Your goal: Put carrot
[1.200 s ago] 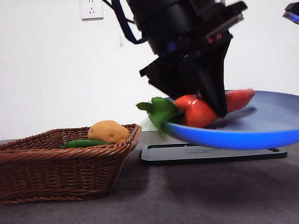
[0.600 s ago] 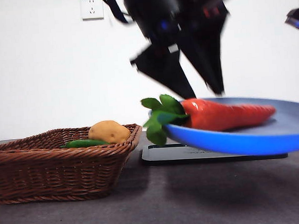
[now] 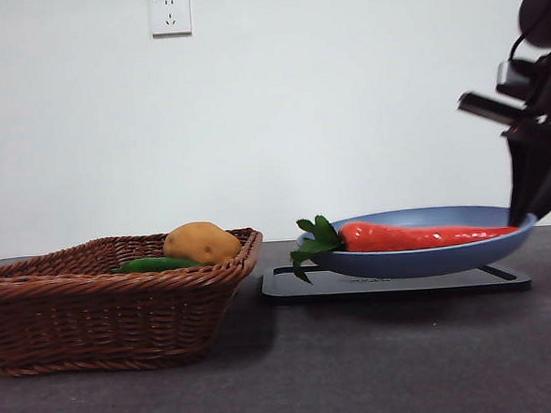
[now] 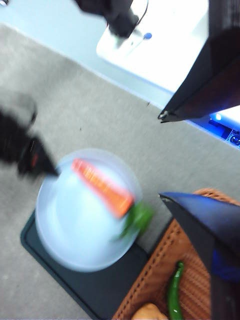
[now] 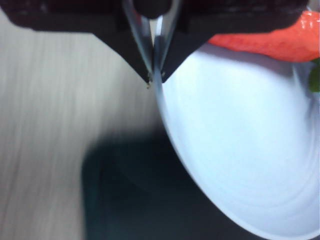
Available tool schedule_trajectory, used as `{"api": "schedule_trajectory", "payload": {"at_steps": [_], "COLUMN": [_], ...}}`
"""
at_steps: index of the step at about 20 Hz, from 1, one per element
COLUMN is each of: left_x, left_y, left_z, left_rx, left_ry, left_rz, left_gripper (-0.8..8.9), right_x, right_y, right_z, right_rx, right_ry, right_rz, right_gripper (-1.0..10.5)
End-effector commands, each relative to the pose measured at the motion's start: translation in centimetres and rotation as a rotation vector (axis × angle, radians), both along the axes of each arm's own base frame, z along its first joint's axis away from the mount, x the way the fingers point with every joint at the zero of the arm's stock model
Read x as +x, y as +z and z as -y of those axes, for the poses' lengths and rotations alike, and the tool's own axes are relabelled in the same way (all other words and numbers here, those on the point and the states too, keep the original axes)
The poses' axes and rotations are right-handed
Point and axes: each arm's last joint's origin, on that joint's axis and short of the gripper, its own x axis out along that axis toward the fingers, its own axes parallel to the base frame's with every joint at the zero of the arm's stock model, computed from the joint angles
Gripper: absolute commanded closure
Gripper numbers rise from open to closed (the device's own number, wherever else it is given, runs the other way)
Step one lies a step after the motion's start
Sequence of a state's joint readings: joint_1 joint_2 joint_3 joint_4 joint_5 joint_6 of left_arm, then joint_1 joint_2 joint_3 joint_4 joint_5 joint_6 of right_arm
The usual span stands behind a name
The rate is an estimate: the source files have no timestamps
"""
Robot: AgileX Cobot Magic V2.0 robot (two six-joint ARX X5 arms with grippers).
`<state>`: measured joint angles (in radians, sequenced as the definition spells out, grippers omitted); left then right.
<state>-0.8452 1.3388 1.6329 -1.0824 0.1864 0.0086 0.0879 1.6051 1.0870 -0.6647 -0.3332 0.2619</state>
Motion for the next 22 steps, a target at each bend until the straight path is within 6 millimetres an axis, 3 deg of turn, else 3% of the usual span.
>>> {"api": "schedule_trajectory", "payload": {"at_steps": [1, 5, 7, 10, 16, 19, 22], "left_x": [-1.0, -1.9, -1.9, -1.7, -1.6, -1.0, 0.4], "left_y": [0.9, 1.3, 1.2, 1.4, 1.6, 2.0, 2.5], "left_z": [-0.8, -1.8, -1.9, -1.7, -1.5, -1.2, -0.5], "left_rx": [-0.008, 0.003, 0.012, -0.01, -0.028, -0.038, 0.031], "left_ry": [-0.02, -0.02, -0.018, -0.018, -0.021, 0.006, 0.102], "left_rz": [0.019, 0.009, 0.003, 0.023, 0.05, 0.145, 0.386], "left_gripper": [5.66, 5.66, 5.66, 5.66, 5.67, 5.68, 5.68], "right_x": [3.8, 8.1, 9.2, 9.6, 9.8, 9.2, 7.4], "right_y": [-0.3, -1.7, -2.5, -3.2, -3.0, -1.0, 2.8], "right_z": [-0.1, -0.4, -0.5, -0.5, -0.5, 0.1, 0.7], "right_rx": [0.005, 0.012, 0.033, 0.027, 0.029, 0.027, 0.007], "right_ry": [0.002, 0.003, 0.01, 0.006, 0.01, -0.001, 0.02], "right_rz": [0.013, 0.004, -0.006, -0.018, 0.011, 0.038, 0.104], "right_gripper": [9.4, 9.4, 9.4, 9.0, 6.9, 6.9, 6.9]}}
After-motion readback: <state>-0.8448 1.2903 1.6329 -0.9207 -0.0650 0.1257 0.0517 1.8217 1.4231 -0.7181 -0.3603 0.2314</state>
